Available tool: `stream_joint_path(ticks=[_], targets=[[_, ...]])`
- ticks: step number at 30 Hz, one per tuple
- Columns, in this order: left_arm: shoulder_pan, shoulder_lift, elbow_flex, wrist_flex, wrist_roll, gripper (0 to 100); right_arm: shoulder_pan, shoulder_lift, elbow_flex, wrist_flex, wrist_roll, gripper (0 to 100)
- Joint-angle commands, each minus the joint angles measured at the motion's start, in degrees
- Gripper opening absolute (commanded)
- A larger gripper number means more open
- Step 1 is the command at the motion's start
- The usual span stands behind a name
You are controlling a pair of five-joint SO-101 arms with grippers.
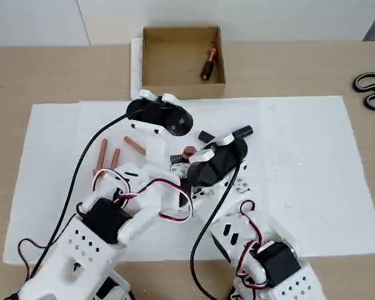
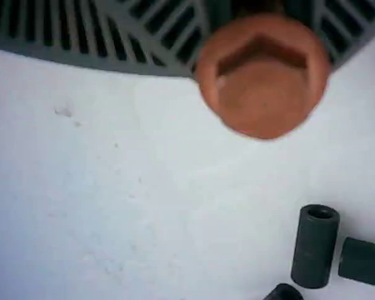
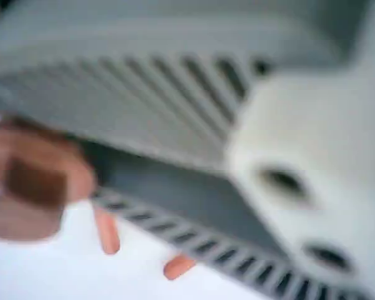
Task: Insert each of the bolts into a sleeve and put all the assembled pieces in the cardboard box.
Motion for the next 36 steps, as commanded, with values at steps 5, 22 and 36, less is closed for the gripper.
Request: stream_joint_path(ticks=[5, 22, 36], targets=[[-0.2, -0.2, 0.1, 4.6, -0.9, 1, 0.0, -1.1, -0.8, -1.1, 0.0, 0.4], [-0.2, -0.2, -0.1, 4.6, -5.9, 1, 0.0, -1.1, -0.8, -1.1, 0.1, 0.4], [-0.5, -4.0, -2.7, 7.8, -12.3, 1, 0.0, -1.1, -0.8, -1.0, 0.1, 0.4]])
